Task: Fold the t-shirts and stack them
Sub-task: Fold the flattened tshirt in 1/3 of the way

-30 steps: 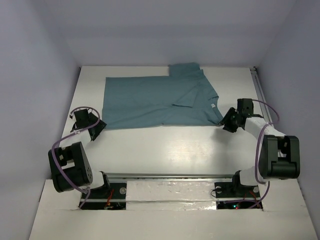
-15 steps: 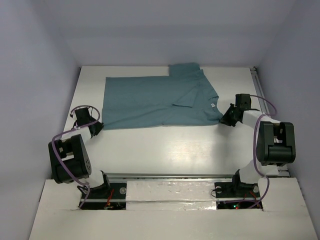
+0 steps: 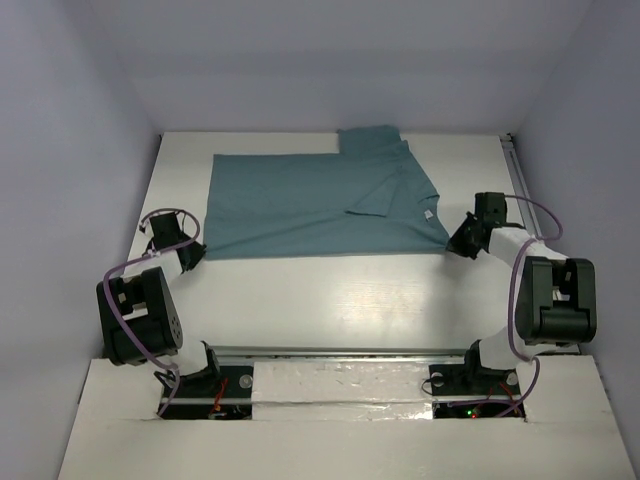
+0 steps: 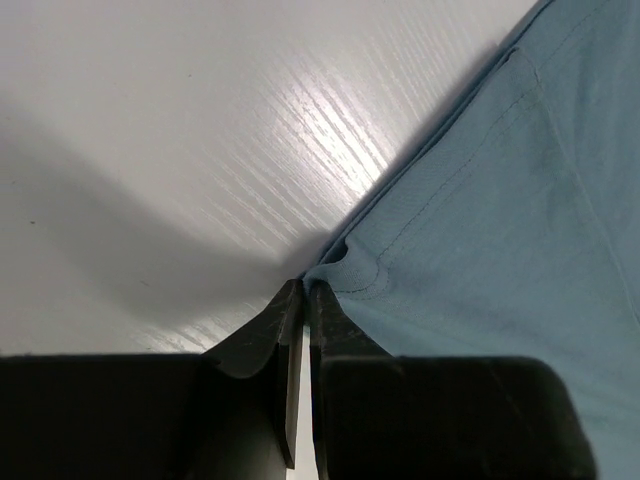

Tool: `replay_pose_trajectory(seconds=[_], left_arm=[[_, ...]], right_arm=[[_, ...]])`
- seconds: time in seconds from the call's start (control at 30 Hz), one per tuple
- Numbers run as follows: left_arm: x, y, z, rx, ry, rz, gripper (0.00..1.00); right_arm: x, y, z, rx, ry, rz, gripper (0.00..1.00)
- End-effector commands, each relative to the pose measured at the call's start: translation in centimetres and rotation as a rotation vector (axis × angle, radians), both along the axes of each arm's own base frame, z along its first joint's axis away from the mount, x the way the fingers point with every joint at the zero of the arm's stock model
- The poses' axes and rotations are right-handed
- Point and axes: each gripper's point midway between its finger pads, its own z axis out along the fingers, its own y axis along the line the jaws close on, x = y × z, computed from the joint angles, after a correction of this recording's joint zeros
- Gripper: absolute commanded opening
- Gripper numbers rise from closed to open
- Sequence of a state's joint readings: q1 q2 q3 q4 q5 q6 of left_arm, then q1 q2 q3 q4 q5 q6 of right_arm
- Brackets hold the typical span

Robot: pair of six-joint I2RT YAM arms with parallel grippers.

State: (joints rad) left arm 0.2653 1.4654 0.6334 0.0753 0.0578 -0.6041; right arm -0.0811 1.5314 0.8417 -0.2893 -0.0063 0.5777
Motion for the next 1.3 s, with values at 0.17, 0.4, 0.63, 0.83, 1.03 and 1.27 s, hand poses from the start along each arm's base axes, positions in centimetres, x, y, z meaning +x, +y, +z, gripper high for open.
replay_pose_trajectory(seconds=[0.17,0.4,0.63,0.83,1.03,1.27], left_arm=[[-4.1,1.1,0.8,0.091,0.109,0.020,0.00],[-6.6,-1.5,4.1,-0.003,0.053,0.030,0.00],[-8.4,-0.8,5.0,0.004,0.125,0.115,0.91],[-4.9,-0.5,11.2,0.150,-0.019,0.058,0.99],[0.0,-7.9,15.2,0.128,-0.268,-0.208,0.34],[0.7,-12.3,9.7,0.073,-0.212,-0.348,0.00]], right_arm=[[-7.4,-1.5,-0.1,0.167,0.124,-0.162,0.00],[-13.0,-0.9,2.6,0.243,0.109,-0.260,0.00],[-13.8,-2.4,5.7,0.148,0.077,-0.306,0.78],[-9.6,-1.3,12.2,0.106,-0.090,-0.114,0.78],[-4.5,7.3,12.9,0.275,-0.246,0.135,0.00],[0.2,11.9,8.5,0.254,-0.165,0.234,0.00]])
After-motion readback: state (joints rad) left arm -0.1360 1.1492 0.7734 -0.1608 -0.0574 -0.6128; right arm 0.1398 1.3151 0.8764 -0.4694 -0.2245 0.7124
